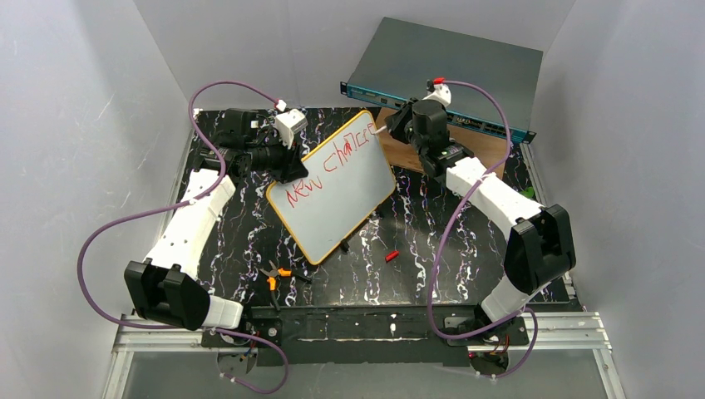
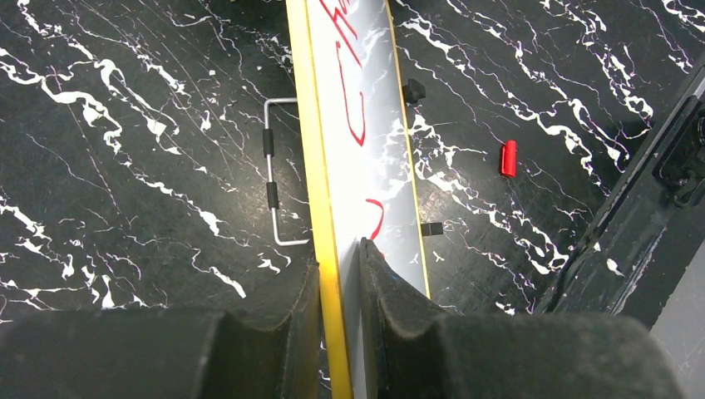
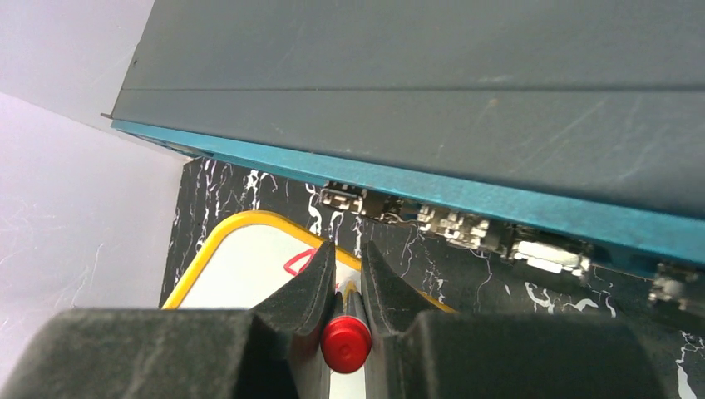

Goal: Write a sentence on the whiteboard

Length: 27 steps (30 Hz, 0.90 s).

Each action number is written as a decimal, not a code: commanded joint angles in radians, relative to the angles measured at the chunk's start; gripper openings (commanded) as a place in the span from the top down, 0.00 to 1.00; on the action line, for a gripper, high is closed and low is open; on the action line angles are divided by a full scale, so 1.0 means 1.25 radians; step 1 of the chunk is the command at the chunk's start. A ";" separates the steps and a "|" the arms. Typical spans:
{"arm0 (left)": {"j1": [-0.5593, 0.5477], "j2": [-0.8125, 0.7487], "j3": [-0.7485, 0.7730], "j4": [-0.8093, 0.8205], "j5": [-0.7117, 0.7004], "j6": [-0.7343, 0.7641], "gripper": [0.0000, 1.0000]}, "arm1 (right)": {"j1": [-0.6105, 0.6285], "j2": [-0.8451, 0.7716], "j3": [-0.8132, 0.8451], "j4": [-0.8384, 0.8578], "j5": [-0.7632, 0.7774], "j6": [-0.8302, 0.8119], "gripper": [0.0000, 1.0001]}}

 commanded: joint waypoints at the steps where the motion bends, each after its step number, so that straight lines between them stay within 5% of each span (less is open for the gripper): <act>1: -0.006 -0.005 0.021 0.012 -0.020 0.071 1.00 | -0.007 -0.008 0.014 0.006 0.018 -0.013 0.99; 27: -0.007 -0.006 0.022 0.012 -0.017 0.071 1.00 | -0.004 -0.023 -0.039 0.002 -0.007 -0.011 0.99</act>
